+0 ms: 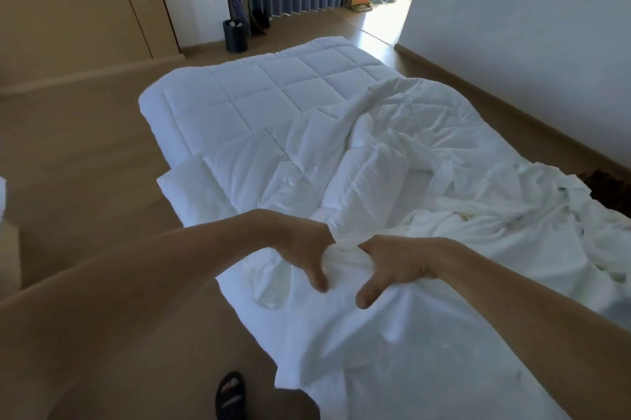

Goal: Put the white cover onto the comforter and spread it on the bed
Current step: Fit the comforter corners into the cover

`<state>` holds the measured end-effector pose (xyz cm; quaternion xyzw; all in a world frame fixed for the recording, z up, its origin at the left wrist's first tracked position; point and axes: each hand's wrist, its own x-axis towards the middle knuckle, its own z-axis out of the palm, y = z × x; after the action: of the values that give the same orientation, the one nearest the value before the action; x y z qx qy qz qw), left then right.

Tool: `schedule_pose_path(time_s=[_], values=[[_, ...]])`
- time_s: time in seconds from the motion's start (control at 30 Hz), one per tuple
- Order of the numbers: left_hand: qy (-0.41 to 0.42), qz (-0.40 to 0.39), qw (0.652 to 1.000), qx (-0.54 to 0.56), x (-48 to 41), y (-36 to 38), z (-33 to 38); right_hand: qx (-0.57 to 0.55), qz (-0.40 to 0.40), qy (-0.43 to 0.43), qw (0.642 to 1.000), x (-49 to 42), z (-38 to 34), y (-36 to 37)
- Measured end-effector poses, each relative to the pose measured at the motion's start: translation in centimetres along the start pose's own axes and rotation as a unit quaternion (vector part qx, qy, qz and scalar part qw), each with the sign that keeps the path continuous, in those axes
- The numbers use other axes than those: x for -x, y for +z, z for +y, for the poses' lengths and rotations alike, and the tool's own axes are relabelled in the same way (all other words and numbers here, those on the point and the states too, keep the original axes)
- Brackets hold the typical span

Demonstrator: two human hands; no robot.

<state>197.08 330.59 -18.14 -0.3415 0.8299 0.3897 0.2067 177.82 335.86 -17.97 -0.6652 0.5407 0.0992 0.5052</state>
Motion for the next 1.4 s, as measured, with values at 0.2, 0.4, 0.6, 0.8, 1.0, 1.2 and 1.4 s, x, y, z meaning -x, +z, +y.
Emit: schedule_pose_path(time_s=[0.2, 0.4, 0.6, 0.8, 1.0, 1.2, 1.4], values=[[-0.002, 0.083, 0.982, 0.171, -0.1, 1.2, -2.4, -0.036, 0.063, 0.002, 0.997, -0.6, 0.1, -1.2], [0.021, 0.079, 0.950, 0.303, -0.3, 0.2, -3.7, -0.066, 0.060, -0.010, 0.996, -2.1, 0.0, -1.2], [-0.003, 0.059, 0.957, 0.283, -1.1, -1.2, -3.7, -0.265, 0.080, 0.009, 0.961, -3.1, 0.1, -0.9], [0.012, 0.092, 0.994, -0.053, -2.3, -2.0, -4.7, -0.016, 0.014, 0.070, 0.997, -4.6, -1.3, -0.9], [0.050, 0.183, 0.979, -0.079, -1.7, -3.7, -7.9, -0.065, 0.034, 0.061, 0.995, -5.7, -2.4, -2.8], [0.085, 0.145, 0.976, 0.138, -2.4, -4.4, -9.8, -0.335, 0.134, 0.021, 0.932, -6.2, -2.9, -3.9], [0.147, 0.098, 0.915, 0.364, -2.2, -4.9, -9.6, -0.227, 0.069, 0.033, 0.971, -4.7, -3.7, -5.5]])
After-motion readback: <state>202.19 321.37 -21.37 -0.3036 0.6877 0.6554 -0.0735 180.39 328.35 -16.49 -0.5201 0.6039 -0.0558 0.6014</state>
